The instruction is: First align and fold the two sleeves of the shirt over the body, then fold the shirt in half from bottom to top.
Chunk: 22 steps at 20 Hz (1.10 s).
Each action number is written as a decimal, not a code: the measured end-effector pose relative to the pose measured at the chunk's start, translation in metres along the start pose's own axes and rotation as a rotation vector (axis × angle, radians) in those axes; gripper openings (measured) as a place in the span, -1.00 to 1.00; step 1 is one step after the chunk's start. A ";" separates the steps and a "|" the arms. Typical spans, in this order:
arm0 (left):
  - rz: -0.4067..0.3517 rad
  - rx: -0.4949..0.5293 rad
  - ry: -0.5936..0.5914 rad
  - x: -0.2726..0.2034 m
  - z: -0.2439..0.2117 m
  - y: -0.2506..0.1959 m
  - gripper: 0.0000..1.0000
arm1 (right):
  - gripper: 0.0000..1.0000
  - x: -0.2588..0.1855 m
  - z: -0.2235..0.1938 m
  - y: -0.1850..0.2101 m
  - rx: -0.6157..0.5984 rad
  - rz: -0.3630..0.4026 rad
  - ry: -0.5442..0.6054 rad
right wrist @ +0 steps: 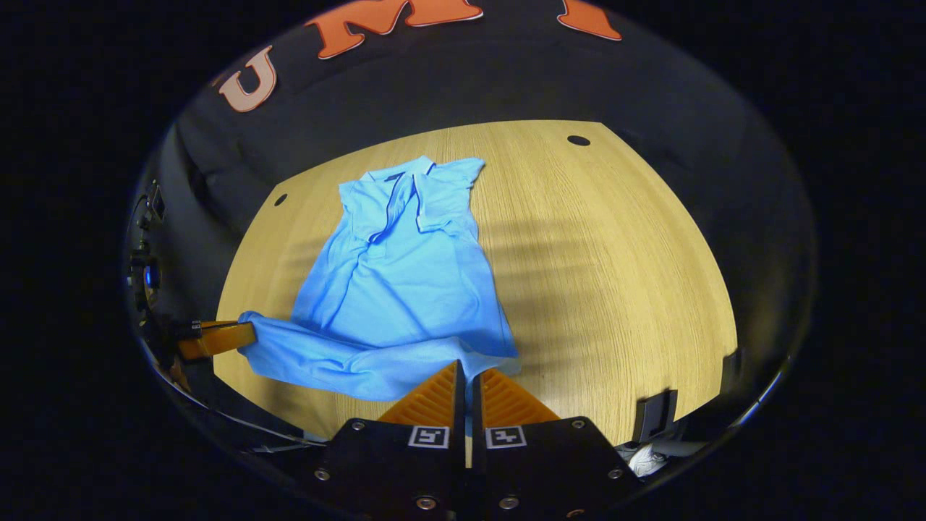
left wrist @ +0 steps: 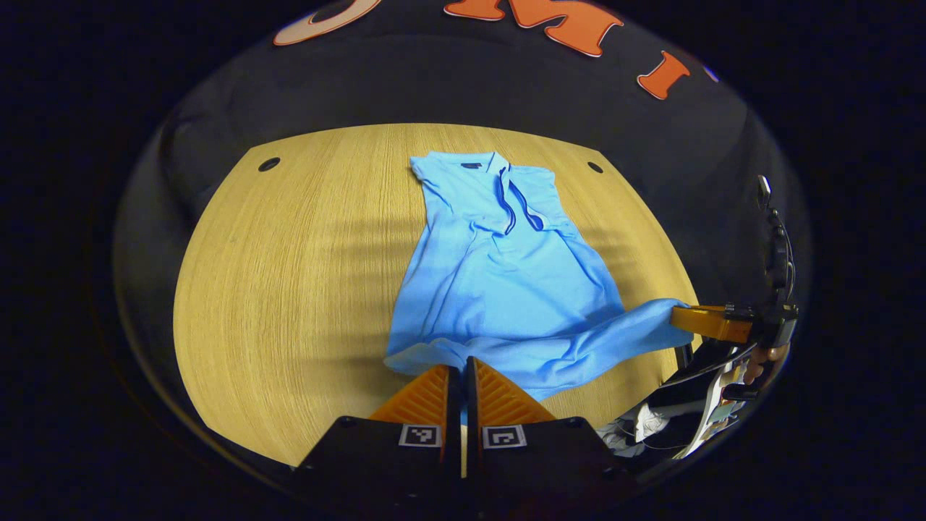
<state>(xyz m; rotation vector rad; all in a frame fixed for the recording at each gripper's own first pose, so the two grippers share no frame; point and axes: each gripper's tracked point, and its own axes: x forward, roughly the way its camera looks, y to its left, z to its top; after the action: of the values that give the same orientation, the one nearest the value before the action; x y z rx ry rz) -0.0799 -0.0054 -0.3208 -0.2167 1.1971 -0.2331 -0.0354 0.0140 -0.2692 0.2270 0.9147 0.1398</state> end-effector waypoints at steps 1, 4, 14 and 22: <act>-0.003 0.000 -0.008 0.003 0.011 0.002 -0.85 | -0.91 0.002 0.010 0.000 0.005 0.001 -0.007; -0.014 0.002 -0.032 0.011 0.042 0.008 -0.85 | -0.92 0.009 0.042 0.000 0.006 0.001 -0.027; -0.081 -0.056 -0.084 0.065 0.172 0.045 -0.86 | -0.92 0.066 0.178 -0.001 0.026 -0.006 -0.064; -0.071 -0.033 -0.115 0.147 0.263 0.085 -0.86 | -0.92 0.139 0.260 0.011 0.126 0.040 -0.059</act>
<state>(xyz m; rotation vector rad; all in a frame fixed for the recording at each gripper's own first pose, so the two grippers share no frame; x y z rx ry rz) 0.2227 0.0440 -0.3844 -0.2978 1.0806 -0.2593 0.2552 0.0199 -0.2204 0.3649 0.8614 0.1120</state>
